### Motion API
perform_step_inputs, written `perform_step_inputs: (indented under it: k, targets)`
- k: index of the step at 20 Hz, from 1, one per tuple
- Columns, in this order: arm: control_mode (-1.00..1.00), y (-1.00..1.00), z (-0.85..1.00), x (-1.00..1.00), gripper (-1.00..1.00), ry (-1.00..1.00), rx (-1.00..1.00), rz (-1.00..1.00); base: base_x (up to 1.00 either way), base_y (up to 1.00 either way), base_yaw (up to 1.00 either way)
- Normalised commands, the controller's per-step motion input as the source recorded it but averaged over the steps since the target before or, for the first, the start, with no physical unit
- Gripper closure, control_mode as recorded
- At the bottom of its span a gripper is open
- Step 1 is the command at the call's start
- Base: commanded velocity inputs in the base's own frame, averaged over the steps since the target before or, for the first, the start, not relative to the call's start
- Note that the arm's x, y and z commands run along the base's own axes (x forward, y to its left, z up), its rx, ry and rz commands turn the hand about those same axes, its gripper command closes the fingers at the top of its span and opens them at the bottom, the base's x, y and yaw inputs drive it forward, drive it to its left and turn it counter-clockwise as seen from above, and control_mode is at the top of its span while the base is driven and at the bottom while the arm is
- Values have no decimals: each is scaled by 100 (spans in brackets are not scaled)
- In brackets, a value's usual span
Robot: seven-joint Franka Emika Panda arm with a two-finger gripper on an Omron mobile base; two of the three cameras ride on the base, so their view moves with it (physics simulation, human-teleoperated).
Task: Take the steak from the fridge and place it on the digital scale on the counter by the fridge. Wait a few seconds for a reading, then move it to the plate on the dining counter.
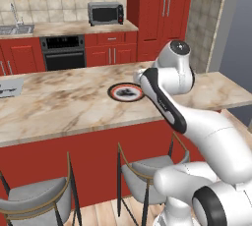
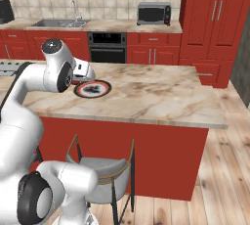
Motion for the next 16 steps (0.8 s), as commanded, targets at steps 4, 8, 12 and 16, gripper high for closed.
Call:
perform_step_inputs:
  k: [4, 8, 12, 16]
  targets:
    - [-100, 1, -34, 13, 100, 0, 0, 0, 0, 0, 0]
    - [-100, 0, -27, 33, 100, -1, 0, 0, 0, 0, 0]
    - [-100, 9, -11, 43, 100, -1, 0, 0, 0, 0, 0]
    - [-100, 29, -11, 51, 100, 0, 0, -1, 0, 0, 0]
